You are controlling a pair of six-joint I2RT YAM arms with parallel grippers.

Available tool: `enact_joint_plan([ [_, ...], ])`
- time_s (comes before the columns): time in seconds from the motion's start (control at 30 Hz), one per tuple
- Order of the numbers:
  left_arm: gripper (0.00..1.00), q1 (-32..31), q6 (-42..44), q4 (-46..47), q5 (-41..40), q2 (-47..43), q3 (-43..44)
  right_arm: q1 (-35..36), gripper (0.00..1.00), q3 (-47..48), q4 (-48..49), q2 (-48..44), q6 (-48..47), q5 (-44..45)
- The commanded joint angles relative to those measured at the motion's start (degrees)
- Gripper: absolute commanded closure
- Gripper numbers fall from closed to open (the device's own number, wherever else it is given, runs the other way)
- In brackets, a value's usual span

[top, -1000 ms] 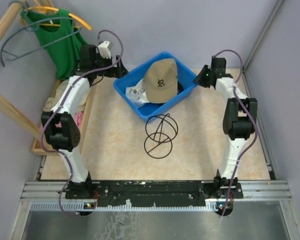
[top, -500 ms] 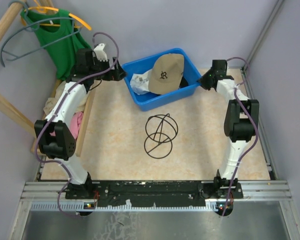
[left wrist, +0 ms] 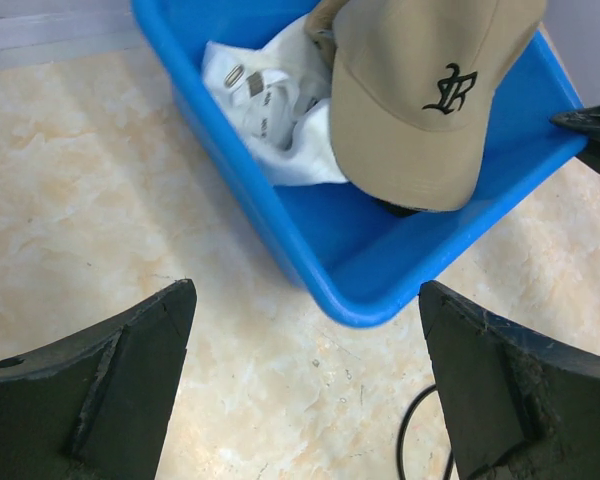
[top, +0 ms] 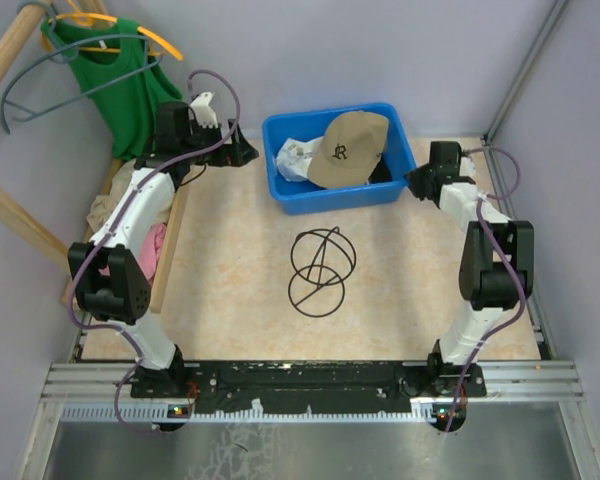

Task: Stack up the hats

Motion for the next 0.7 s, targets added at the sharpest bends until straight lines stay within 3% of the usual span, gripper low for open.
enact_joint_plan([
  [0.0, 0.02, -0.33, -0.8, 1.95, 0.37, -3.23, -1.93, -1.64, 1.0, -5.9, 0.05, -8.47, 8.55, 8.33],
  [0.43, 0.02, -0.98, -0.41, 1.77, 0.89, -5.02, -3.46, -16.07, 1.0, -8.06, 1.07, -13.0, -1.4, 4.42],
  [0.57, 0.01, -0.99, -0.41, 1.77, 1.13, -5.57, -3.84, -19.89, 1.0, -6.82, 2.44, -11.38, -6.78, 3.09],
  [0.67, 0.02, -1.07, -0.32, 1.77, 1.22, -5.98, -4.06, -22.36, 0.94, -4.45, 4.14, -7.5, -11.38, 0.54],
])
